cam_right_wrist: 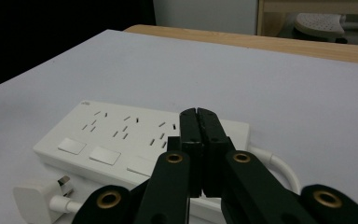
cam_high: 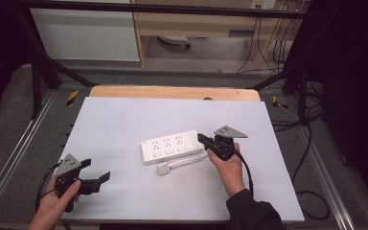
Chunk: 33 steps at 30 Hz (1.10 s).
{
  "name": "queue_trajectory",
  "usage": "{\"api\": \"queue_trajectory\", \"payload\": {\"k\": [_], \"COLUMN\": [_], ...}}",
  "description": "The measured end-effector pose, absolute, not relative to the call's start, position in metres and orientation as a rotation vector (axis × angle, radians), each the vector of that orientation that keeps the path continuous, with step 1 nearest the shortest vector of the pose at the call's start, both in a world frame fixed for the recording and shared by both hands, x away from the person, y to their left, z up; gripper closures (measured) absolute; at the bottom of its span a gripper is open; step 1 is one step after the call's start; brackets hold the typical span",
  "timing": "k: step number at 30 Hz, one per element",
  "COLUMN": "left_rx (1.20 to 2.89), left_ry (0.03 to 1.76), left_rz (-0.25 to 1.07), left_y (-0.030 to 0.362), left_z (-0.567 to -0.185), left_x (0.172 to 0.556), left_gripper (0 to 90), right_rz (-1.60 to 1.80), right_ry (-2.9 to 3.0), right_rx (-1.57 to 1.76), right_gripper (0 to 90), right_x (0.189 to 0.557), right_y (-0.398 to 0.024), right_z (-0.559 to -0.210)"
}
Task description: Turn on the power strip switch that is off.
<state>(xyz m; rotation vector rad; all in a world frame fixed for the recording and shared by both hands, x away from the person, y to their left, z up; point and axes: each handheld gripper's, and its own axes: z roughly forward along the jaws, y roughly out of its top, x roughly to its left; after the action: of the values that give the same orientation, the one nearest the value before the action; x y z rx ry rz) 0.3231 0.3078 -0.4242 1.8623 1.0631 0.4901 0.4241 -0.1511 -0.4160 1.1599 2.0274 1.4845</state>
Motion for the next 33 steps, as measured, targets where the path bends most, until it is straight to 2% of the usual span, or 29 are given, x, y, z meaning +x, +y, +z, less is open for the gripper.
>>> {"api": "queue_trajectory", "payload": {"k": [12, 26, 31, 33], "left_rx": [1.863, 1.865, 1.867, 1.867], "left_ry": [1.064, 1.066, 1.066, 1.066], "left_rz": [0.489, 0.484, 0.483, 0.482], "left_y": [0.308, 0.308, 0.308, 0.308], "left_z": [-0.425, -0.425, -0.425, -0.425], "left_x": [0.323, 0.323, 0.323, 0.323], "left_gripper": [7.3, 7.3, 7.3, 7.3], "right_rz": [1.495, 1.462, 1.448, 1.431], "right_ry": [1.992, 1.955, 1.946, 1.939], "right_rx": [1.164, 1.188, 1.202, 1.219], "right_gripper": [86.7, 72.8, 65.7, 56.2], "right_x": [0.42, 0.416, 0.416, 0.415], "right_y": [-0.163, -0.178, -0.181, -0.182], "right_z": [-0.408, -0.401, -0.399, -0.397]}}
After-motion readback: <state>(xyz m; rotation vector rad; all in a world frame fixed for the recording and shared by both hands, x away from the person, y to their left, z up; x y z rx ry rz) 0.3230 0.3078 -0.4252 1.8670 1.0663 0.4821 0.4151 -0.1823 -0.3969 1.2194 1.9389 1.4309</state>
